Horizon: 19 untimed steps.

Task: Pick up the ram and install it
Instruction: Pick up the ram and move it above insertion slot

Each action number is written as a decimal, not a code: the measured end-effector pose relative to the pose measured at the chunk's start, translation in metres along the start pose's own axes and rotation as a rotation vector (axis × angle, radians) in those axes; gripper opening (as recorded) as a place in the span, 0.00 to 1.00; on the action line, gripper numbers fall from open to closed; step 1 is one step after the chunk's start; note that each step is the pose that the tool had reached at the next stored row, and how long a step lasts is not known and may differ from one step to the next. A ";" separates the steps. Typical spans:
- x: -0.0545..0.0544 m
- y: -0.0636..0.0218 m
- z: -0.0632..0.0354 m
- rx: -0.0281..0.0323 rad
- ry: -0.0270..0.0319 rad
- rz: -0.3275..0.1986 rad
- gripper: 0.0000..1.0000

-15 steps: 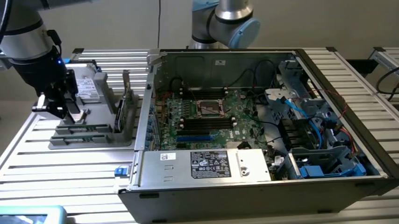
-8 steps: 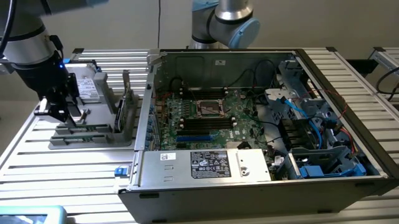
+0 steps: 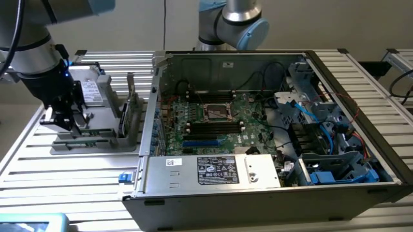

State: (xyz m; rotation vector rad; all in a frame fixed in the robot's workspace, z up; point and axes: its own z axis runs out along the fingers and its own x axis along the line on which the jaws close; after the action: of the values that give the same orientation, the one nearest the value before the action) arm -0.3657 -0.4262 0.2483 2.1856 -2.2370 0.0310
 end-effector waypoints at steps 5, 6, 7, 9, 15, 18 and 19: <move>0.000 0.0001 0.0091 -0.0001 0.0002 0.000 0.42; 0.000 0.0001 0.0109 -0.0001 0.0001 0.000 0.42; 0.000 0.0001 0.0127 -0.0001 0.0002 0.000 0.42; 0.000 0.0001 0.0163 -0.0002 0.0007 0.000 0.42; 0.000 -0.0011 0.0264 -0.0001 0.0013 0.000 0.42; 0.001 -0.0012 0.0295 -0.0002 0.0015 0.000 0.42; 0.002 -0.0013 0.0301 -0.0001 0.0014 0.000 0.42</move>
State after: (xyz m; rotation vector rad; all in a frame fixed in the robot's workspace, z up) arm -0.3643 -0.4288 0.2183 2.1849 -2.2363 0.0324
